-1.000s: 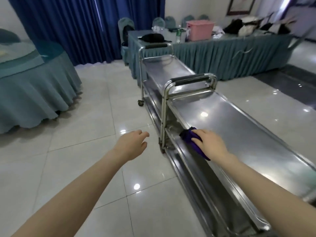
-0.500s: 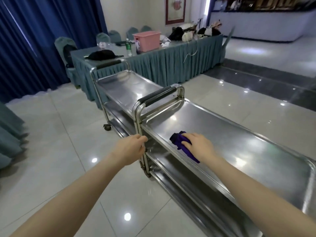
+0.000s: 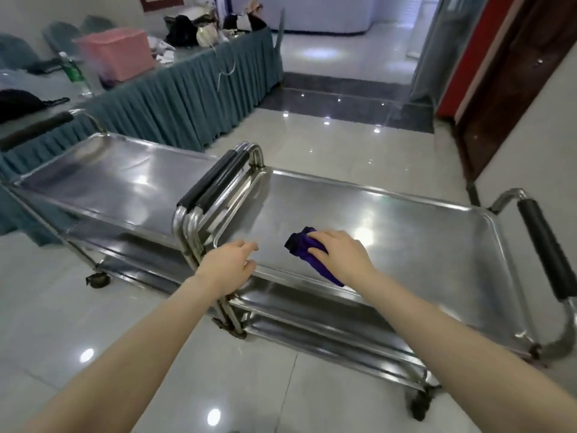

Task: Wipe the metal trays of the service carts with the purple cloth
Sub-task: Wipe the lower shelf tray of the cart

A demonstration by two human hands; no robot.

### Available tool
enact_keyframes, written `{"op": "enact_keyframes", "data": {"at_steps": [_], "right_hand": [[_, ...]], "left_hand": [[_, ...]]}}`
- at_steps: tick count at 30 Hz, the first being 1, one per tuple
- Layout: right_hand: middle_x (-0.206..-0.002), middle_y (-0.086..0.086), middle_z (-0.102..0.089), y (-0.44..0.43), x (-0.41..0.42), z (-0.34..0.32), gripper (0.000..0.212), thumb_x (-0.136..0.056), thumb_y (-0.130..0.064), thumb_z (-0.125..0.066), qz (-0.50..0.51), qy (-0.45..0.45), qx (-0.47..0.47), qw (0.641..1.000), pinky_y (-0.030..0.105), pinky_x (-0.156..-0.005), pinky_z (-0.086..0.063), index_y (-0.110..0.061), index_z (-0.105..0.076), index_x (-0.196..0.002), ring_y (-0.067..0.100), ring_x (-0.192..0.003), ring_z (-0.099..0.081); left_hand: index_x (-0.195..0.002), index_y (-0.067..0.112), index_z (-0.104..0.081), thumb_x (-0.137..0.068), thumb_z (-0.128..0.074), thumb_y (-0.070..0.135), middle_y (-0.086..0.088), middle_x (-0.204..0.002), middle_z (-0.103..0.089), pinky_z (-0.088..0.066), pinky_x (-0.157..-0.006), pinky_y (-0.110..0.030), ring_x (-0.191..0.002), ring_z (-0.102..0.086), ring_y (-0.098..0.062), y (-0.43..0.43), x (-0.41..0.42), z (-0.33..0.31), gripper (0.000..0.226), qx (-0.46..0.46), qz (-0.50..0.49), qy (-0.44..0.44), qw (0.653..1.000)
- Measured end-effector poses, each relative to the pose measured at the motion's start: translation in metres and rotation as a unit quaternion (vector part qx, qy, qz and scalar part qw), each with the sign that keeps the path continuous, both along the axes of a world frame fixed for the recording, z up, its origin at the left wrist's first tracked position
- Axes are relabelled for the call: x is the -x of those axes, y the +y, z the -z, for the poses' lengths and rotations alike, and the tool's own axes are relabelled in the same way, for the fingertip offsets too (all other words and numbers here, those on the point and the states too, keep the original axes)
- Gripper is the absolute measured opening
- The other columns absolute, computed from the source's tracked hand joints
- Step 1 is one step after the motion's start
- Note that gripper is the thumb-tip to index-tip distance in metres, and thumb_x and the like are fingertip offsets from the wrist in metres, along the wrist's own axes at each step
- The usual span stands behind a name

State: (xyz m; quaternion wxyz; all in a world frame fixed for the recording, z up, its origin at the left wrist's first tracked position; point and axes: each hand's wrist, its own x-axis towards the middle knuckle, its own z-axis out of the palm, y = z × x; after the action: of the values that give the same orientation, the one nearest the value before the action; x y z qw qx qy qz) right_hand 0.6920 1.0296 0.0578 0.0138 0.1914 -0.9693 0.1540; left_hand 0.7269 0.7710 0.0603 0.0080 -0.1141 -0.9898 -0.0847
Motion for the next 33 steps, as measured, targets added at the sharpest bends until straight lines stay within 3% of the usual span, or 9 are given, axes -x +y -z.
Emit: {"op": "enact_keyframes", "data": {"at_steps": [4,9,18,24,29,33], "right_hand": [[-0.132,-0.005,-0.057,-0.035,-0.021,0.016,0.037,-0.100,-0.041,-0.041,0.062,-0.031,-0.010,0.998,0.040,-0.085,-0.048,-0.031,-0.051,-0.133,0.023,-0.112,-0.054],[-0.136,-0.006,-0.053,-0.076,-0.048,0.043,0.039,-0.099,-0.044,-0.042,0.097,-0.088,-0.010,0.991,0.040,-0.092,-0.046,-0.031,-0.049,-0.136,0.023,-0.117,-0.050],[-0.147,-0.007,-0.043,-0.109,-0.063,0.124,0.044,-0.100,-0.045,-0.041,0.084,-0.140,-0.024,0.986,0.041,-0.095,-0.043,-0.032,-0.044,-0.141,0.021,-0.124,-0.045],[-0.144,-0.006,-0.046,-0.121,-0.036,0.237,0.044,-0.101,-0.045,-0.037,0.077,-0.164,-0.029,0.983,0.041,-0.099,-0.043,-0.031,-0.042,-0.142,0.020,-0.125,-0.044],[-0.147,-0.008,-0.043,-0.120,0.020,0.367,0.044,-0.101,-0.045,-0.038,0.066,-0.112,-0.048,0.990,0.039,-0.099,-0.041,-0.033,-0.043,-0.142,0.020,-0.126,-0.044],[-0.151,-0.010,-0.039,-0.124,0.057,0.455,0.044,-0.100,-0.046,-0.040,0.057,-0.039,-0.070,0.995,0.038,-0.101,-0.035,-0.036,-0.043,-0.142,0.019,-0.129,-0.044]], "left_hand": [[-0.134,0.024,-0.046,-0.097,-0.043,0.031,0.000,-0.124,-0.058,-0.048,-0.073,-0.033,-0.097,-0.061,-0.022,-0.034,0.015,0.024,0.038,-0.019,0.040,-0.023,0.999],[-0.130,0.020,-0.047,-0.095,-0.044,0.028,-0.004,-0.121,-0.057,-0.049,-0.075,-0.037,-0.105,-0.058,-0.028,-0.070,0.016,0.060,0.036,-0.015,0.012,-0.072,0.997],[-0.133,0.023,-0.046,-0.096,-0.045,0.028,-0.002,-0.116,-0.055,-0.047,-0.074,-0.035,-0.103,-0.057,-0.026,-0.091,0.005,0.133,0.037,-0.057,-0.015,-0.103,0.993],[-0.134,0.016,-0.048,-0.094,-0.052,0.025,-0.008,-0.130,-0.050,-0.045,-0.092,-0.039,-0.114,-0.052,-0.031,-0.086,0.026,0.247,0.042,-0.089,-0.028,-0.142,0.986],[-0.137,0.011,-0.047,-0.095,-0.054,0.026,-0.012,-0.139,-0.047,-0.031,-0.109,-0.037,-0.128,-0.042,-0.031,-0.089,0.082,0.374,0.046,-0.098,-0.006,-0.066,0.993],[-0.139,0.017,-0.043,-0.096,-0.049,0.035,-0.009,-0.146,-0.039,-0.038,-0.106,-0.041,-0.132,-0.038,-0.030,-0.091,0.121,0.454,0.047,-0.118,-0.049,-0.018,0.992]]}}
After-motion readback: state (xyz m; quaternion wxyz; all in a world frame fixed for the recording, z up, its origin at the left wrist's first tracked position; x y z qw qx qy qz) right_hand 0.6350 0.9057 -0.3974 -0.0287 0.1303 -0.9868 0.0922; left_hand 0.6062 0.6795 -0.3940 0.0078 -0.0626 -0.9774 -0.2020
